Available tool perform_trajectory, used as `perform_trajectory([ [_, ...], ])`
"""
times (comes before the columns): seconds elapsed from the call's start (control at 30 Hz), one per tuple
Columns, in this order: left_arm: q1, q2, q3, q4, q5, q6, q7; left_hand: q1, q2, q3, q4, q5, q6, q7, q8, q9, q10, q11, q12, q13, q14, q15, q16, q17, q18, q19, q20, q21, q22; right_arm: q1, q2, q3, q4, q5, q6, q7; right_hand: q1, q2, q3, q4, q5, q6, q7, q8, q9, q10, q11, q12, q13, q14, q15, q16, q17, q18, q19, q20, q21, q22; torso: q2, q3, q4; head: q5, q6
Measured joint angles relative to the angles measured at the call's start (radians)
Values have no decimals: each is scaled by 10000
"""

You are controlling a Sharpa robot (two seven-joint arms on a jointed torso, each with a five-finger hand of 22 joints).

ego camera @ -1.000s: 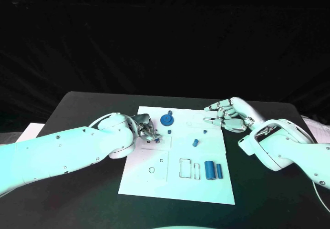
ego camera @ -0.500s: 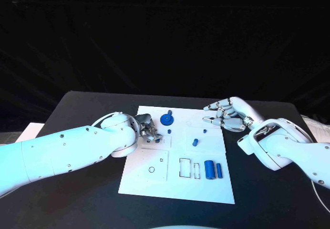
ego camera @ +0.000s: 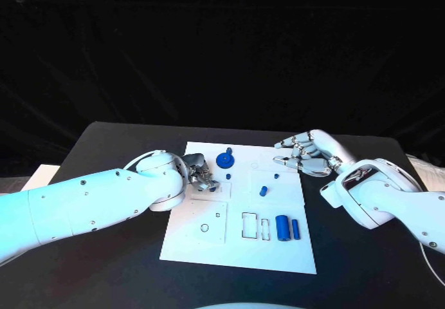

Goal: Assemble the parts on the task board

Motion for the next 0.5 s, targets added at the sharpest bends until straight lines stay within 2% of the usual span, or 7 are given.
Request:
perform_trajectory([
  [0.3, 9, -31, 19, 11, -16, 190, -11, -30, -4, 46, -45, -1, 1, 0, 40, 10, 0, 0, -39, -34, 0, 0, 0, -1, 1, 0, 0, 0, 0, 0, -9, 0, 1, 7, 6, 0, -24, 24, 0, 0, 0, 0, 0, 0, 0, 0, 0, 0, 0, 0, 0, 0, -1, 0, 0, 0, 0, -8, -2, -1, 23, 28, -36],
  [0.5, 12, -47, 26, 16, -17, 245, -10, -36, 12, 48, -48, -2, 1, 0, 38, 5, 0, 0, -39, 41, 0, 0, 0, -2, 1, 0, 0, 0, -1, 0, -13, 0, 1, 11, 8, -1, -24, 24, 0, 0, 0, 0, 0, 0, 0, 0, 0, 0, 0, 0, 0, 0, -1, 0, 0, 0, 0, -7, -4, 0, 11, 48, -41],
])
